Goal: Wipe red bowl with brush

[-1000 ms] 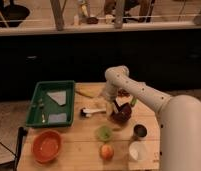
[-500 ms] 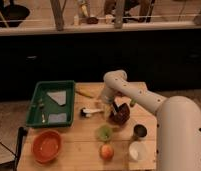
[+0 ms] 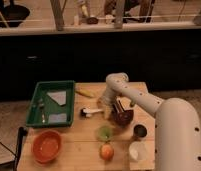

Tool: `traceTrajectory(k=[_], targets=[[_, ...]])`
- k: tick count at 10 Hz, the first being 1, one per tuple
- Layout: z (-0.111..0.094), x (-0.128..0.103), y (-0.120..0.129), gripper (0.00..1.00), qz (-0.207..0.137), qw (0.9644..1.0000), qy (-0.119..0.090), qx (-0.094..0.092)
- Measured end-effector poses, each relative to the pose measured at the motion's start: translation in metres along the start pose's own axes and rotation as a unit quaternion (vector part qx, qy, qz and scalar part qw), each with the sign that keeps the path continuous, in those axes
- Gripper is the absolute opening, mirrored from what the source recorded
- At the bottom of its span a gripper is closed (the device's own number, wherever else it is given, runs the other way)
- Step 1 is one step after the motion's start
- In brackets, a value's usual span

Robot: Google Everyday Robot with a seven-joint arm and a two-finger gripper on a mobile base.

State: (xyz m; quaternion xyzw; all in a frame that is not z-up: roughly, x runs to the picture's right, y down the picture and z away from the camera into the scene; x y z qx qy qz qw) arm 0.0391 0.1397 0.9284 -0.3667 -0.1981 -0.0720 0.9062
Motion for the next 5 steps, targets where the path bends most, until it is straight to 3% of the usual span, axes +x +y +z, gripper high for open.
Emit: traceTrajectory(k=[2,5], targets=[[-0.0058,0.0012,0.0005,0.03,0.000,1.0000,0.002,-0.001],[-0.0067,0.0020,0.0048,0.00,-0.001,1.0000,0.003,-0.006]])
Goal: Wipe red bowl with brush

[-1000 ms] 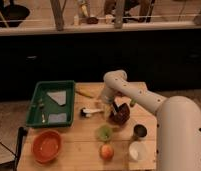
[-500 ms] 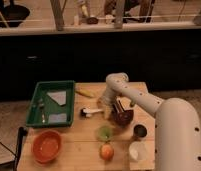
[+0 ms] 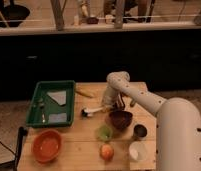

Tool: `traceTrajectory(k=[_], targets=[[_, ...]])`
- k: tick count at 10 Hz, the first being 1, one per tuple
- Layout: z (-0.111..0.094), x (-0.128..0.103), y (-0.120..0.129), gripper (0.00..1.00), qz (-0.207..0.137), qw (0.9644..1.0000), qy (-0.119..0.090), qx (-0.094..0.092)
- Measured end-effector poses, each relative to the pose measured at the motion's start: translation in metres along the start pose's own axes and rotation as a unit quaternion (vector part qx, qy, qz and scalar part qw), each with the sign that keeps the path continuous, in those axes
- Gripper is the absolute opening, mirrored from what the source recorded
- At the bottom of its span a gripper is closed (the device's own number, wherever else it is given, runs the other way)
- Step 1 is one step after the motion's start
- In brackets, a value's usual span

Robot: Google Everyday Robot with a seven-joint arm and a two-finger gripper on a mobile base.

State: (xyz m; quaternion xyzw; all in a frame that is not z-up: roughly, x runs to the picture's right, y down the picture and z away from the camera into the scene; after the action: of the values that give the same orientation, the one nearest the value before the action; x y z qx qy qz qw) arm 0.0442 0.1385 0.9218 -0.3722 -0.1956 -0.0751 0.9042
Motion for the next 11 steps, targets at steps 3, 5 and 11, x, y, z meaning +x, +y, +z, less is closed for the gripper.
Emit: traceTrajectory(k=[3,5,11], targets=[[-0.005,0.002,0.004,0.00,-0.005,0.9998,0.019,-0.001],[-0.012,-0.003,0.004,0.00,-0.011,0.9997,0.022,0.003],[-0.032,-0.022,0.001,0.00,-0.040,0.9987,0.031,0.012]])
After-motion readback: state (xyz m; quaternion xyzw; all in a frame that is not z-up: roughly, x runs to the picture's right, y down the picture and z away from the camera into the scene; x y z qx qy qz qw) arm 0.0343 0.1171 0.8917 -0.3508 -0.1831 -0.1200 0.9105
